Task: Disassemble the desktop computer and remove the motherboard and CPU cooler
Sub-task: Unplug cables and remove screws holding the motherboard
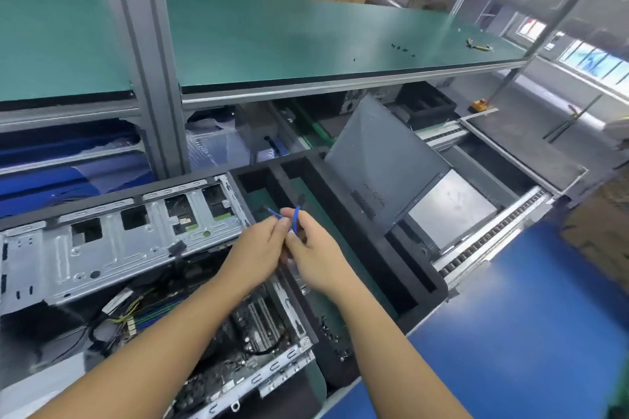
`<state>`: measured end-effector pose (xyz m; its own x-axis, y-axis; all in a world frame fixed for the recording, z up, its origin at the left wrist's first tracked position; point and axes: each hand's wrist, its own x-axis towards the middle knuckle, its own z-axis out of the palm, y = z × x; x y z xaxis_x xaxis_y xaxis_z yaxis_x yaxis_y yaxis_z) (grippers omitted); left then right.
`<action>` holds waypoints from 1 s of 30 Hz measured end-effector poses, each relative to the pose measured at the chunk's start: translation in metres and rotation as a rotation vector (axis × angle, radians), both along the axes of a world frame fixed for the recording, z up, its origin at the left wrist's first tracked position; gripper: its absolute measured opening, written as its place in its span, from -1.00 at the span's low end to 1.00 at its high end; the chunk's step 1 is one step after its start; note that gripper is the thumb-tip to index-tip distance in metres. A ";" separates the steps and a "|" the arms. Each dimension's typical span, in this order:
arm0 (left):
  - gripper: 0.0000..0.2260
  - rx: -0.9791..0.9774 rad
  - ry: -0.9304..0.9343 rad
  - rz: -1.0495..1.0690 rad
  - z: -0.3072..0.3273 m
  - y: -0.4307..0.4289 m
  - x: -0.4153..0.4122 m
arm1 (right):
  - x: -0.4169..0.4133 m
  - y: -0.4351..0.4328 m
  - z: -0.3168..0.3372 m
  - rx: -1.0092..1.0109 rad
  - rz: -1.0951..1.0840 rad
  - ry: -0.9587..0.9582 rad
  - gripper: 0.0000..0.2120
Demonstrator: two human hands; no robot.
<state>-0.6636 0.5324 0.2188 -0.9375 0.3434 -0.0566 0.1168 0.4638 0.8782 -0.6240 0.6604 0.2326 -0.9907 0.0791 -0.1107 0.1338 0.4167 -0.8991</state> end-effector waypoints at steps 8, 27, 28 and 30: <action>-0.82 -0.139 -0.126 -0.023 -0.035 0.080 -0.021 | -0.053 0.136 -0.050 0.352 -0.097 -0.201 -0.63; -0.78 -0.263 -0.403 -0.004 -0.071 0.130 -0.052 | -0.103 0.161 -0.100 0.532 -0.075 -0.356 -0.77; -0.82 -0.236 -0.373 -0.006 -0.065 0.125 -0.051 | -0.103 0.150 -0.090 0.500 -0.087 -0.296 -0.76; -0.84 -0.200 -0.299 0.010 -0.052 0.111 -0.048 | -0.102 0.121 -0.069 0.396 -0.050 -0.207 -0.72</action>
<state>-0.7113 0.6439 0.1668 -0.8724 0.2887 -0.3943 -0.1371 0.6299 0.7645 -0.7263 0.7810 0.1637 -0.9447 0.2025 -0.2577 0.3228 0.7116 -0.6240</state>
